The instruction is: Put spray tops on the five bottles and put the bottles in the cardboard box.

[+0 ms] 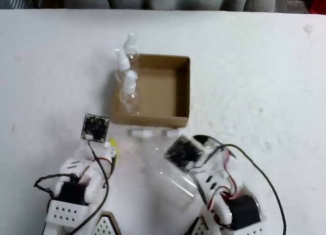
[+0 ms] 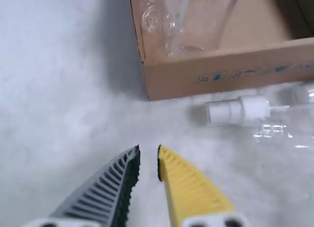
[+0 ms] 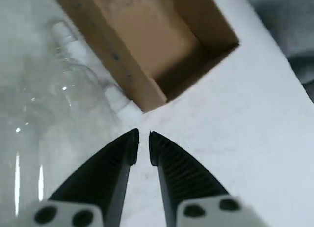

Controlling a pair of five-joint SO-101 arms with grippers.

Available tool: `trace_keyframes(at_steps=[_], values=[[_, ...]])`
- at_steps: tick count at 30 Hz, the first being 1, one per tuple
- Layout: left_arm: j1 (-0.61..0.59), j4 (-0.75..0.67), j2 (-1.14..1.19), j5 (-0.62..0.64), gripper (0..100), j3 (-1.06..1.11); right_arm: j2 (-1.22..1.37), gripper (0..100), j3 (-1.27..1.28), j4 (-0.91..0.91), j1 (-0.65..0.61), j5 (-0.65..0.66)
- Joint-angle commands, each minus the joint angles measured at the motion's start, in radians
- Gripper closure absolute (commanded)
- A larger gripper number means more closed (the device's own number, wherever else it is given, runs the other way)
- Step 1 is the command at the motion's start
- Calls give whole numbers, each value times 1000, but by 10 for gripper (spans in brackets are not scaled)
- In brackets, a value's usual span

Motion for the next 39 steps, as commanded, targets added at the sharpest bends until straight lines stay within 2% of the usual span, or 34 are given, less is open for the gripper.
trace_keyframes(at_steps=[1, 5, 13, 19, 29, 36, 39], values=[[-7, 26, -42, -15, 975, -6, 189, 960, -74, -4, -113, 81], [-8, 29, -44, -17, 979, -5, 377, 868, -123, -27, -194, 152], [-8, 31, -42, -17, 979, -5, 613, 828, -132, -206, -202, 272], [-8, 31, -42, -17, 979, -5, 756, 717, -133, -306, -197, 287], [-8, 31, -42, -17, 979, -5, 998, 715, -245, -361, -202, 288], [-8, 31, -42, -17, 979, -5, 1233, 717, -285, -478, -202, 288], [-8, 31, -42, -17, 979, -5, 1296, 786, -298, -509, -200, 288]])
